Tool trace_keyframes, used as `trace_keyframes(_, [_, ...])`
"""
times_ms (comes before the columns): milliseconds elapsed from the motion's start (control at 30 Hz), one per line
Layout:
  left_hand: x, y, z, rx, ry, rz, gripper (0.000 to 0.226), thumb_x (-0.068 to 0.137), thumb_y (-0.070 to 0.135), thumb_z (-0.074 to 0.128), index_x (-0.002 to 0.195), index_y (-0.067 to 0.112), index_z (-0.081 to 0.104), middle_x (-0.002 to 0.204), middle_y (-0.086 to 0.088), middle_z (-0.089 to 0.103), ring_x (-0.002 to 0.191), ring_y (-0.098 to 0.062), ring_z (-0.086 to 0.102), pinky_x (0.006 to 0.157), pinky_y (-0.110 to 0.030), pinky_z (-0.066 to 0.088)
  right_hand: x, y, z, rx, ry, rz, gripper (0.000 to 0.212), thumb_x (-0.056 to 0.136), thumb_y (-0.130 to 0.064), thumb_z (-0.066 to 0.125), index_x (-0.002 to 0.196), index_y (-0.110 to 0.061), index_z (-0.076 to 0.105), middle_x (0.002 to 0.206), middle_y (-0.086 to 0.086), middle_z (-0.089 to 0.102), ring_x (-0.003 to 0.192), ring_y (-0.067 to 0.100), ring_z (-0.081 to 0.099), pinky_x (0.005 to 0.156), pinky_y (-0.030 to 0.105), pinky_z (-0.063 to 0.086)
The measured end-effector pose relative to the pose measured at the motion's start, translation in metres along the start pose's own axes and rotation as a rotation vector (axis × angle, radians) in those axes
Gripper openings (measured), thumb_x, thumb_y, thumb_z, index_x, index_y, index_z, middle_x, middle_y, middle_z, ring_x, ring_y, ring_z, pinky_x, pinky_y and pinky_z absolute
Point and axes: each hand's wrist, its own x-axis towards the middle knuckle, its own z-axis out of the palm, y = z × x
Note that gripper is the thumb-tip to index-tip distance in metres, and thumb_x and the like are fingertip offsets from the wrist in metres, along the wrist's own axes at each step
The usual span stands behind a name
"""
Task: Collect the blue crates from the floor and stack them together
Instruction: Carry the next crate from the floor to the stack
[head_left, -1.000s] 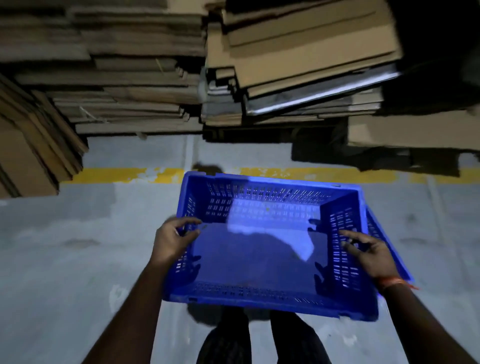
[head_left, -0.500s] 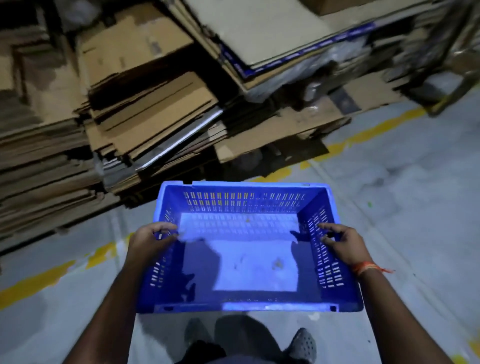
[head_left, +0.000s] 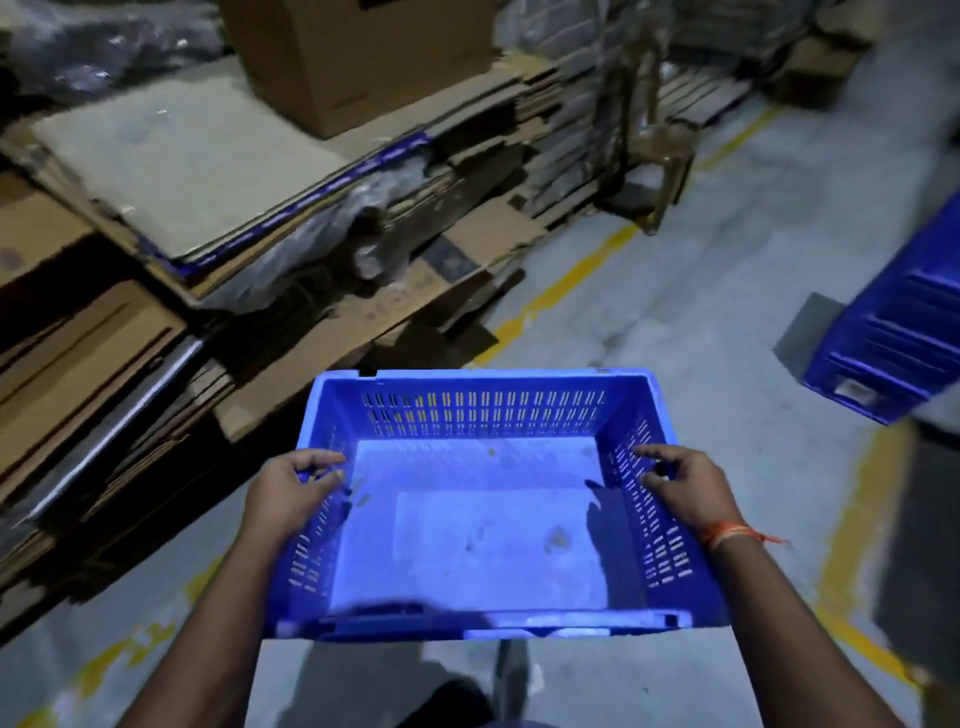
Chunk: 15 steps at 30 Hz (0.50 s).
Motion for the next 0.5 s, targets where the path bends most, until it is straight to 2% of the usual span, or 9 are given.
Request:
trace_keyframes(133, [0.045, 0.056, 0.06, -0.015, -0.072, 0.085, 0.02, 0.079, 0.021, 0.082, 0.091, 0.036, 0.078, 0.074, 0.003, 0.074, 0.051, -0.008, 0.056, 0.053, -0.019, 0.046, 0.024, 0.033, -0.042, 0.007, 0.095, 0.069, 0.033, 0.077, -0.01, 0.074, 0.104, -0.03, 0.075, 0.074, -0.007, 0.067, 0.074, 0.015, 0.064, 0.074, 0.022, 0.04])
trace_keyframes(233, [0.08, 0.091, 0.113, -0.019, -0.123, 0.108, 0.014, 0.08, 0.017, 0.082, 0.091, 0.026, 0.08, 0.078, -0.002, 0.075, 0.055, -0.009, 0.058, 0.048, -0.018, 0.044, 0.048, 0.058, -0.071, 0.015, 0.145, 0.131, 0.032, 0.078, -0.011, 0.074, 0.104, -0.03, 0.075, 0.074, -0.008, 0.067, 0.075, 0.014, 0.064, 0.074, 0.022, 0.04])
trace_keyframes(367, [0.135, 0.142, 0.188, -0.027, -0.217, 0.131, 0.014, 0.08, 0.014, 0.081, 0.089, 0.024, 0.079, 0.079, -0.001, 0.076, 0.059, -0.001, 0.062, 0.055, -0.011, 0.046, 0.095, 0.081, -0.107, 0.011, 0.205, 0.196, 0.031, 0.079, -0.011, 0.074, 0.099, -0.033, 0.074, 0.075, -0.006, 0.067, 0.076, 0.018, 0.066, 0.071, 0.027, 0.044])
trace_keyframes(433, [0.166, 0.17, 0.222, -0.033, -0.272, 0.14, 0.016, 0.08, 0.011, 0.081, 0.087, 0.025, 0.079, 0.08, -0.001, 0.076, 0.066, -0.006, 0.065, 0.059, -0.005, 0.045, 0.123, 0.089, -0.126, 0.008, 0.233, 0.232, 0.031, 0.078, -0.012, 0.074, 0.096, -0.037, 0.072, 0.074, -0.005, 0.067, 0.076, 0.019, 0.067, 0.072, 0.031, 0.049])
trace_keyframes(500, [0.196, 0.198, 0.252, -0.027, -0.316, 0.14, 0.017, 0.079, 0.012, 0.082, 0.084, 0.028, 0.079, 0.079, 0.001, 0.077, 0.068, -0.007, 0.067, 0.062, -0.006, 0.046, 0.148, 0.094, -0.147, 0.009, 0.261, 0.267, 0.032, 0.078, -0.013, 0.075, 0.094, -0.04, 0.072, 0.074, -0.004, 0.069, 0.072, 0.017, 0.067, 0.072, 0.035, 0.052])
